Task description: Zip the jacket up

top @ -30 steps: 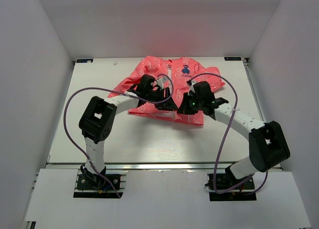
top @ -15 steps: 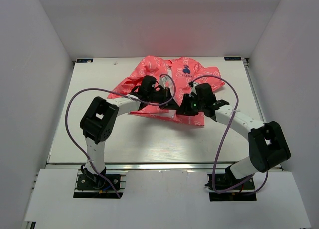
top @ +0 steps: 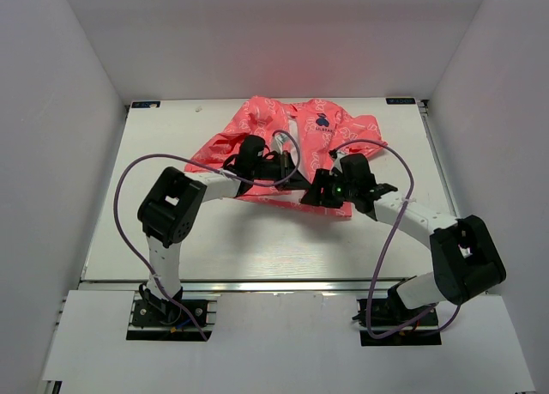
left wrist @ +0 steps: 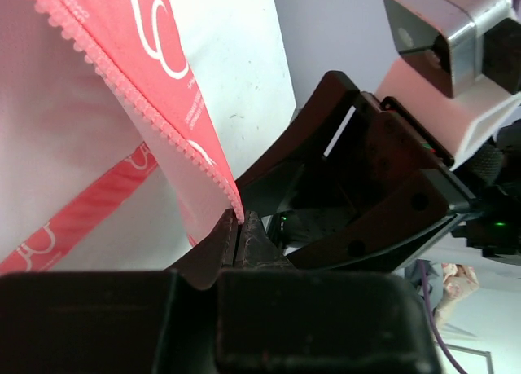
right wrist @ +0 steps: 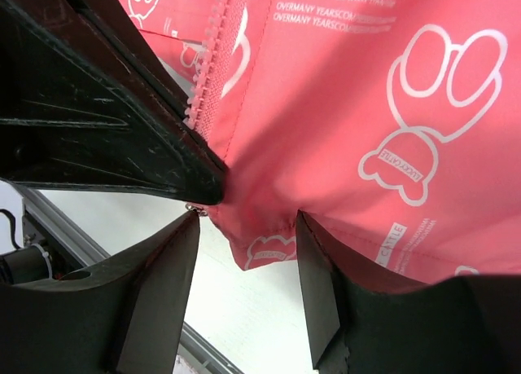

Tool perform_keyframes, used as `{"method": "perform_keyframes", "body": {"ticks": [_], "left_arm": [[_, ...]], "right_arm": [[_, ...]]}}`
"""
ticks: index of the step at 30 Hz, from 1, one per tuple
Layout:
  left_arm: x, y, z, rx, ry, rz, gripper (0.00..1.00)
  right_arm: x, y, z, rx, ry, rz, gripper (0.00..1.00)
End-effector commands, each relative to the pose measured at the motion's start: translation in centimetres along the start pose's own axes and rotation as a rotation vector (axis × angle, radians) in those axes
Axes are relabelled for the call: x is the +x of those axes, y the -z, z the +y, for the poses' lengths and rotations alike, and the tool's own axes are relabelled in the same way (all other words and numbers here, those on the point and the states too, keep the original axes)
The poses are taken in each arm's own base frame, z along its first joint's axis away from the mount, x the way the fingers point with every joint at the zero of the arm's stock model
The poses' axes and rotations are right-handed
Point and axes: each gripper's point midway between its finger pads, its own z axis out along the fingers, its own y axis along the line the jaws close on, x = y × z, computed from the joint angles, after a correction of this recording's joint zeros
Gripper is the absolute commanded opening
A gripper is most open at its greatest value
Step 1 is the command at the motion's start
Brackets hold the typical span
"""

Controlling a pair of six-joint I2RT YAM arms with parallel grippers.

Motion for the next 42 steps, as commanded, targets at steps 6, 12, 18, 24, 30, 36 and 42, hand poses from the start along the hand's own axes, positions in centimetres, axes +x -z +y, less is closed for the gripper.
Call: {"method": "perform_keyframes", "body": {"ticks": [6, 12, 18, 24, 30, 36, 42], "left_arm": [[0.4, 0.4, -3.3, 0.095, -0.012, -0.005, 0.00], [-0.1, 0.3, -3.4, 0.072, -0.005, -0.040, 0.00], [-0.4, 0.2, -2.9, 0.035, 0.016, -0.067, 0.00], [-0.8, 0.3, -2.6, 0.006, 0.027, -0.096, 0.00], [-1.1, 0.3, -2.3, -0.012, 0.028, -0.112, 0.00], [-1.2, 0.3, -2.1, -0.024, 0.037, -0.122, 0.00], [-1.3, 0.4, -2.5, -0.018, 0.028, -0.129, 0.00]], "right_arm": [[-2.4, 0.0, 1.7, -0.095, 0.024, -0.122, 0.53], [-2.2, -0.1, 2.6, -0.155, 0.036, -0.117, 0.37], [-1.8, 0.2, 2.5, -0.152, 0.052, -0.107, 0.40], [-1.4, 0.4, 2.5, -0.154, 0.062, -0.095, 0.37], [-0.9, 0.3, 2.6, -0.171, 0.077, -0.075, 0.24], [-0.9, 0.3, 3.0, -0.196, 0.098, -0.062, 0.22], [-0.9, 0.2, 2.8, -0.189, 0.106, -0.063, 0.00]]}}
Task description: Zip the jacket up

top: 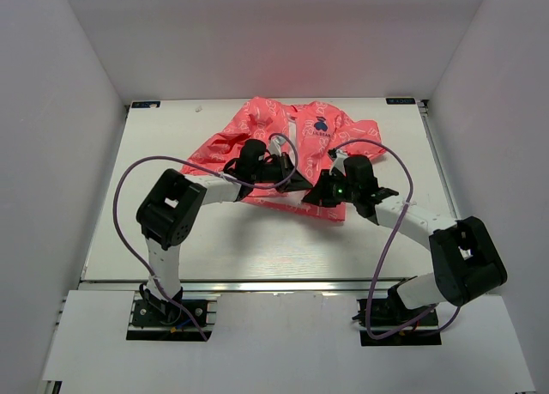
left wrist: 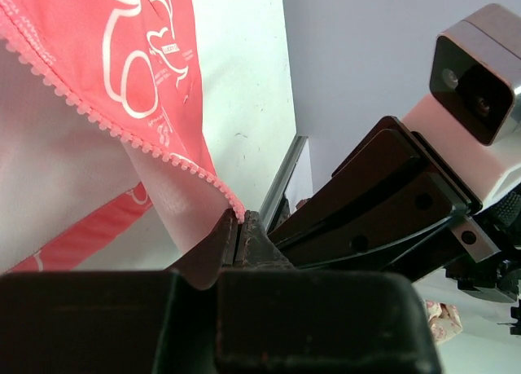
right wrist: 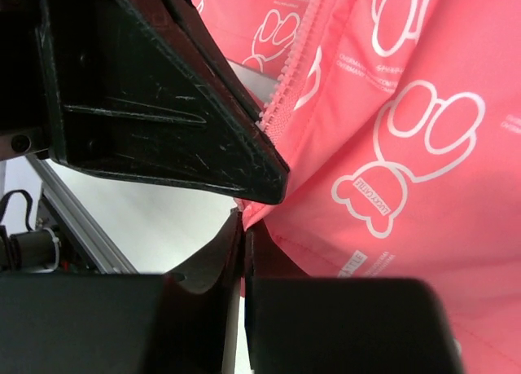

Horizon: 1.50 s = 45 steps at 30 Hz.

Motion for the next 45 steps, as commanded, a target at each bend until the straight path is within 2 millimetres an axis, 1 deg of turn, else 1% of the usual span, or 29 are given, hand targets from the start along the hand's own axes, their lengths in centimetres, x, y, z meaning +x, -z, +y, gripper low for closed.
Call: {"method": "perform_keyframes", "body": {"ticks": [1, 2, 3, 4, 5, 6, 7, 8, 9, 10, 11, 12, 13, 14, 16, 17, 18, 20, 21, 23, 26, 27, 28, 29, 32, 35, 38, 42, 45], "left_arm": [[-0.7, 0.9, -3.1, 0.037, -0.056, -0.034, 0.00], [-0.4, 0.9, -2.6, 0.015, -0.051, -0.017, 0.00], [-0.6, 1.0, -2.8, 0.001, -0.058, -0.013, 0.00], [-0.5, 1.0, -2.4, -0.024, -0.056, -0.004, 0.20], [0.1, 1.5, -1.3, -0.092, -0.060, 0.020, 0.40], [-0.2, 1.7, -1.2, -0.128, -0.078, 0.017, 0.60], [0.4, 2.6, 1.3, -0.260, -0.080, 0.033, 0.88], [0.3, 3.3, 1.7, -0.318, -0.093, 0.025, 0.96], [-0.3, 3.8, 1.7, -0.371, -0.119, 0.016, 0.98], [-0.4, 4.6, 2.5, -0.437, -0.172, 0.023, 0.98], [-0.2, 6.1, 4.4, -0.573, -0.150, 0.023, 0.98], [-0.4, 6.7, 4.9, -0.622, -0.165, 0.024, 0.98], [-1.2, 7.1, 4.8, -0.657, -0.199, 0.014, 0.98], [-1.2, 7.9, 6.1, -0.731, -0.201, 0.016, 0.98], [-2.0, 8.3, 6.5, -0.788, -0.229, 0.018, 0.98], [-2.3, 8.3, 6.9, -0.808, -0.239, 0.024, 0.98], [-2.4, 8.2, 8.1, -0.850, -0.241, 0.041, 0.98], [-3.5, 8.2, 8.3, -0.884, -0.283, 0.055, 0.97], [-3.8, 8.2, 9.5, -0.929, -0.289, 0.065, 0.95], [-4.7, 8.0, 9.4, -0.933, -0.341, 0.076, 0.94], [-5.4, 7.4, 9.7, -0.927, -0.400, 0.088, 0.93], [-5.5, 7.2, 9.7, -0.929, -0.415, 0.095, 0.92], [-5.2, 7.2, 10.2, -0.946, -0.428, 0.123, 0.91], [-5.5, 7.2, 10.2, -0.953, -0.437, 0.119, 0.90], [-5.4, 7.0, 11.2, -0.970, -0.447, 0.146, 0.89], [-5.5, 6.5, 11.4, -0.965, -0.457, 0.148, 0.88], [-4.9, 5.6, 11.4, -0.952, -0.464, 0.154, 0.88], [-4.5, 4.9, 11.7, -0.956, -0.437, 0.148, 0.88], [-5.1, 5.4, 12.5, -1.026, -0.429, 0.102, 0.88]], "right_arm": [[-0.7, 0.2, 1.2, -0.049, 0.034, -0.014, 0.00], [-0.8, 0.3, 1.0, -0.036, 0.033, -0.020, 0.00], [-1.1, 0.4, 0.7, -0.009, 0.029, -0.030, 0.00], [-1.1, 0.5, 0.4, 0.012, 0.026, -0.031, 0.00], [-1.2, 0.6, 0.2, 0.031, 0.022, -0.034, 0.00], [-1.0, 0.8, -0.2, 0.048, 0.018, -0.021, 0.00], [-1.1, 0.9, -0.2, 0.054, 0.021, -0.019, 0.00], [-1.0, 1.0, -0.4, 0.062, 0.023, -0.016, 0.00], [-0.8, 1.3, -0.7, 0.076, 0.017, -0.005, 0.00], [-0.7, 1.4, -0.9, 0.084, 0.019, -0.003, 0.00], [-0.7, 1.5, -1.1, 0.094, 0.026, -0.002, 0.00], [-0.9, 1.8, -1.2, 0.104, 0.034, -0.012, 0.00], [-0.4, 2.0, -1.6, 0.121, 0.028, 0.008, 0.00], [-0.4, 2.2, -1.7, 0.127, 0.041, 0.008, 0.00], [-0.3, 2.4, -1.8, 0.140, 0.045, 0.019, 0.00], [-0.3, 2.4, -1.9, 0.145, 0.052, 0.024, 0.00], [-0.3, 2.5, -2.0, 0.154, 0.049, 0.028, 0.00], [-0.3, 2.7, -2.1, 0.166, 0.057, 0.034, 0.00], [-0.4, 2.8, -2.2, 0.172, 0.059, 0.034, 0.00], [-0.4, 2.9, -2.2, 0.174, 0.066, 0.035, 0.00], [-0.3, 2.9, -2.5, 0.188, 0.070, 0.044, 0.00], [-0.3, 2.9, -2.6, 0.195, 0.069, 0.046, 0.00], [-0.3, 2.9, -2.7, 0.200, 0.070, 0.050, 0.00], [-0.2, 2.9, -2.8, 0.203, 0.072, 0.053, 0.00], [-0.1, 2.9, -3.0, 0.209, 0.074, 0.057, 0.00], [0.1, 2.9, -3.2, 0.215, 0.075, 0.062, 0.00], [0.2, 2.8, -3.3, 0.217, 0.074, 0.064, 0.00], [0.4, 2.6, -3.6, 0.227, 0.065, 0.070, 0.00], [0.7, 2.5, -3.8, 0.230, 0.058, 0.073, 0.00]]}}
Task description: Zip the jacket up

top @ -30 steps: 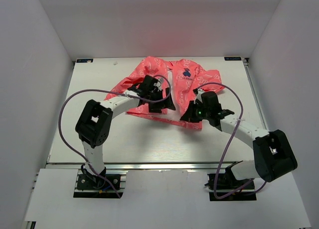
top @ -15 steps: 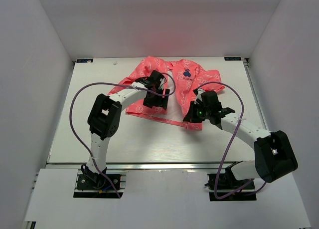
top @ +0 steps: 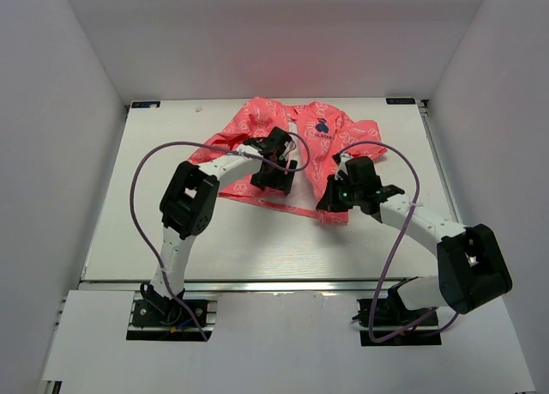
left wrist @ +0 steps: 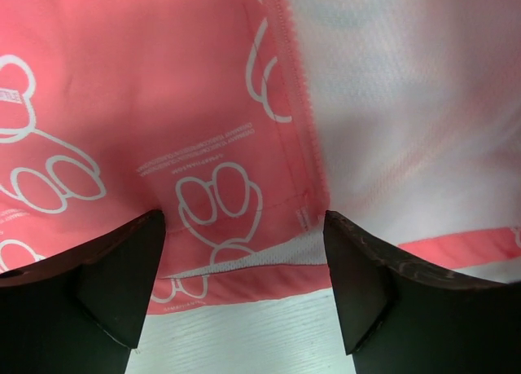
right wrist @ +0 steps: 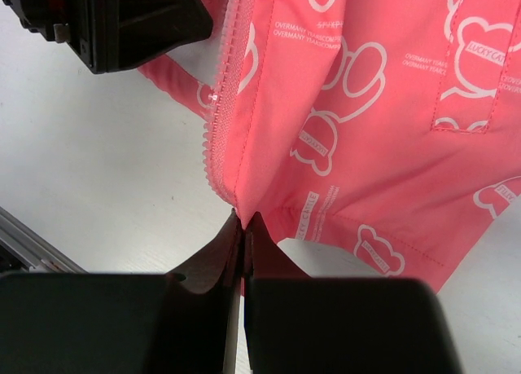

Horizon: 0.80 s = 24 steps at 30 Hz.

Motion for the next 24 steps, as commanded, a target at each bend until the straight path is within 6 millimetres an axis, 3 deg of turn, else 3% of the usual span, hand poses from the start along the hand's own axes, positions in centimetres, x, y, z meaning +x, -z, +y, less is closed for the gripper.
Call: {"method": "perform_keyframes", "body": {"ticks": [1, 7, 13, 21, 24], "left_arm": [[-1.8, 0.4, 0.3, -0.064, 0.028, -0.070, 0.87], [-1.7, -0.3, 1.0, -0.169, 0.049, -0.100, 0.76], [-1.0, -0.9, 0.2, -0.164, 0.045, -0.080, 0.76], [-2.4, 0.4, -1.7, -0.081, 0.060, -0.124, 0.77], [-2.5, 0.2, -1.6, -0.101, 0.069, -0.131, 0.83]], "right_arm": [[-0.9, 0.2, 0.0, 0.006, 0.009, -0.020, 0.00], [-0.1, 0.0, -0.4, 0.016, -0.002, -0.003, 0.00], [0.4, 0.0, -0.7, 0.030, -0.012, 0.002, 0.00], [1.1, -0.3, -1.2, 0.042, -0.021, 0.017, 0.00], [1.3, -0.4, -1.3, 0.044, -0.022, 0.019, 0.00]]}}
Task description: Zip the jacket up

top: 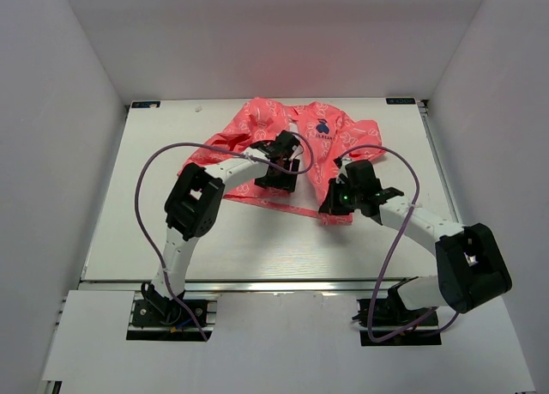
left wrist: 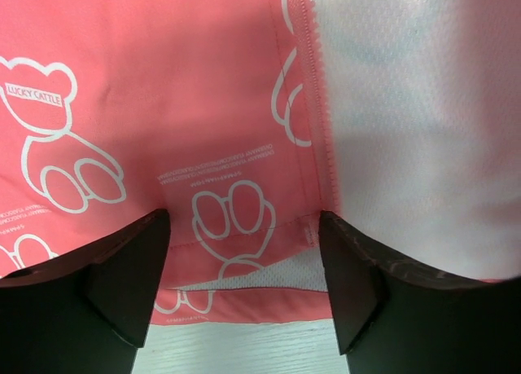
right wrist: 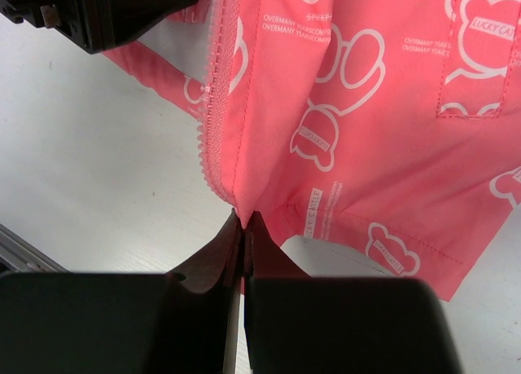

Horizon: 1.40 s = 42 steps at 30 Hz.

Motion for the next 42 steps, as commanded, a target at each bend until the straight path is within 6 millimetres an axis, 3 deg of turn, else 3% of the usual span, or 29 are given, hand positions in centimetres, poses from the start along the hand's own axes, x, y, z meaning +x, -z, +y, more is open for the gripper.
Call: {"method": "perform_keyframes", "body": {"ticks": [1, 5, 11, 13, 16, 23, 27, 32, 34, 35, 36, 42], "left_arm": [[-1.6, 0.7, -1.4, 0.020, 0.018, -0.053, 0.85], [-0.8, -0.2, -2.1, 0.030, 0.018, -0.026, 0.89], [0.2, -1.0, -0.9, -0.063, 0.003, -0.013, 0.58], [0.4, -1.0, -0.5, -0.085, 0.000, -0.009, 0.50], [0.7, -1.0, -0.2, -0.093, -0.003, -0.003, 0.48], [-1.4, 1.0, -0.1, -0.104, -0.003, -0.060, 0.38], [-2.5, 1.9, 0.2, -0.124, 0.000, -0.087, 0.25], [-3.1, 3.1, 1.0, -0.159, 0.001, -0.105, 0.25], [-3.7, 3.9, 1.6, -0.183, -0.002, -0.134, 0.18], [-3.8, 4.0, 1.8, -0.187, -0.005, -0.136, 0.10], [-3.7, 4.0, 1.5, -0.162, -0.007, -0.129, 0.00], [-3.5, 6.0, -0.1, -0.030, -0.010, -0.121, 0.00]], "right_arm": [[0.4, -0.2, -0.4, 0.010, -0.007, 0.007, 0.00], [0.8, -0.4, -0.6, 0.012, -0.009, 0.020, 0.00], [1.1, -0.4, -1.1, 0.032, -0.011, 0.021, 0.00], [1.2, -0.6, -1.4, 0.047, -0.015, 0.025, 0.00], [1.3, -0.7, -1.6, 0.060, -0.019, 0.031, 0.00], [1.8, -1.3, -3.1, 0.135, -0.049, 0.052, 0.00], [2.0, -1.5, -4.3, 0.175, -0.080, 0.065, 0.00], [2.0, -1.3, -5.4, 0.202, -0.109, 0.066, 0.00], [2.0, -1.2, -6.1, 0.219, -0.119, 0.066, 0.00], [2.1, -1.2, -6.4, 0.224, -0.122, 0.069, 0.00], [2.0, -1.1, -6.5, 0.220, -0.122, 0.068, 0.00], [1.1, -1.0, -5.1, 0.133, -0.093, 0.047, 0.00]]}}
